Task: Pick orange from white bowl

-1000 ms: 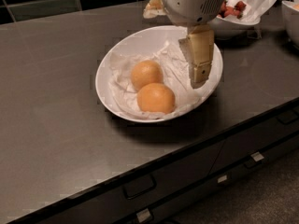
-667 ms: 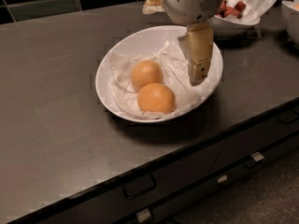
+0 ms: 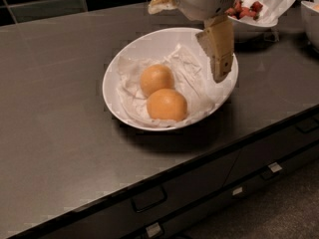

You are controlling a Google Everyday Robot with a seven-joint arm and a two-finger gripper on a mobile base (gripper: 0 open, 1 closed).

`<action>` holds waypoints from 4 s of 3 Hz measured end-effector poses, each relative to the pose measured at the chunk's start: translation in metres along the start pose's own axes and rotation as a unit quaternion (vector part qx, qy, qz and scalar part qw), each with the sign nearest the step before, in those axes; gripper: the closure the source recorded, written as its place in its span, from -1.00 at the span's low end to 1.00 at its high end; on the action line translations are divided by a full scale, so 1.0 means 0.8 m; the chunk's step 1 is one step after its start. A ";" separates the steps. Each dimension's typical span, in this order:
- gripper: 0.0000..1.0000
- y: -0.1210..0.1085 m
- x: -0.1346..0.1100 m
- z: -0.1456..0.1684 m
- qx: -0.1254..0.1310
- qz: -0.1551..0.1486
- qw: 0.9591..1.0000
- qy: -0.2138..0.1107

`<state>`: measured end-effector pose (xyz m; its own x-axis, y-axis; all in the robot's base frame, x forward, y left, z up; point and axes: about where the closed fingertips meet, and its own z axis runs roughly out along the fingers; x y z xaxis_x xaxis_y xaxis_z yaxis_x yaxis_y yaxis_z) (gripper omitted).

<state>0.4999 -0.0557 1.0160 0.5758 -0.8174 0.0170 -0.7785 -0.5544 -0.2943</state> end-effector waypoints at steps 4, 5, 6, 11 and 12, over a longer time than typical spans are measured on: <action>-1.00 -0.049 -0.006 0.037 0.026 -0.150 0.988 -0.030; -1.00 -0.049 -0.006 0.037 0.026 -0.151 0.988 -0.030; -1.00 -0.047 -0.009 0.045 0.003 -0.203 0.979 -0.035; -1.00 -0.061 -0.013 0.088 0.002 -0.320 0.947 -0.026; -1.00 -0.056 -0.011 0.096 -0.008 -0.323 0.946 -0.019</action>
Offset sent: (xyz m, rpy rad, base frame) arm -0.0078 -0.0083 -0.0457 -0.1398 0.1926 0.4684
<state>0.5487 -0.0118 0.9553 0.9410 -0.3017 0.1531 -0.2651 -0.9387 -0.2203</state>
